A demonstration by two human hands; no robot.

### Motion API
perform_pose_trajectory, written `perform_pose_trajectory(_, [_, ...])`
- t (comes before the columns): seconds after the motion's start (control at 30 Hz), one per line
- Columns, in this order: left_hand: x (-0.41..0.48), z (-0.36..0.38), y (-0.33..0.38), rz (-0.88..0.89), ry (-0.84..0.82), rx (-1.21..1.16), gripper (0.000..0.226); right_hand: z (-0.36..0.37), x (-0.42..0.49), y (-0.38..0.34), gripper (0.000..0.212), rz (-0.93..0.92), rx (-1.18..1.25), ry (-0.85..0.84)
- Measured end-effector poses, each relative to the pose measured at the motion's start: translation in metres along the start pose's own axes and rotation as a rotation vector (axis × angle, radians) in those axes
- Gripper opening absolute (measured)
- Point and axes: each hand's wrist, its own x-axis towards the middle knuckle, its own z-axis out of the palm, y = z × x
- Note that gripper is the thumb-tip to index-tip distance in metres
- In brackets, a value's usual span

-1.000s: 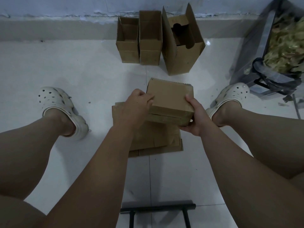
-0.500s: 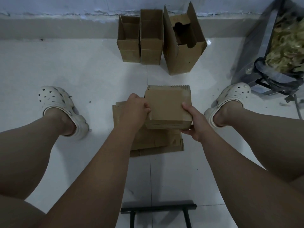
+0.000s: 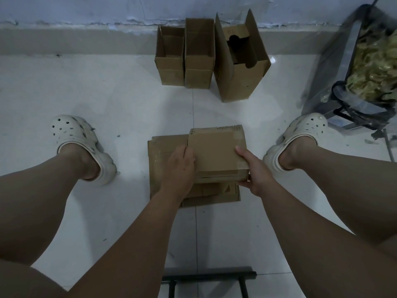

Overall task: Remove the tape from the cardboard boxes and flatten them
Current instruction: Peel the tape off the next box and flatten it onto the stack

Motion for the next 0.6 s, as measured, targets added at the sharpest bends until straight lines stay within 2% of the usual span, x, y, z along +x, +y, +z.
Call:
perform_pose_trajectory(0.1, [-0.002, 0.002, -0.002, 0.019, 0.078, -0.072, 0.015, 0.0, 0.001, -0.004, 0.03, -0.014, -0.004, -0.008])
perform_pose_trajectory(0.17, [0.0, 0.007, -0.007, -0.016, 0.054, -0.127, 0.018, 0.0, 0.001, -0.005, 0.029, -0.022, 0.008, -0.003])
perform_pose_trajectory(0.27, [-0.001, 0.01, -0.009, -0.088, 0.054, -0.091, 0.02, 0.003, 0.0, -0.01, 0.033, -0.032, 0.016, 0.011])
perform_pose_trajectory(0.33, [-0.004, 0.007, -0.006, -0.086, 0.066, -0.143, 0.019, 0.005, 0.0, -0.014, 0.034, -0.048, 0.014, 0.011])
perform_pose_trajectory(0.6, [0.004, -0.011, 0.003, -0.06, 0.178, -0.095, 0.015, 0.005, 0.002, -0.016, 0.029, -0.106, 0.017, -0.016])
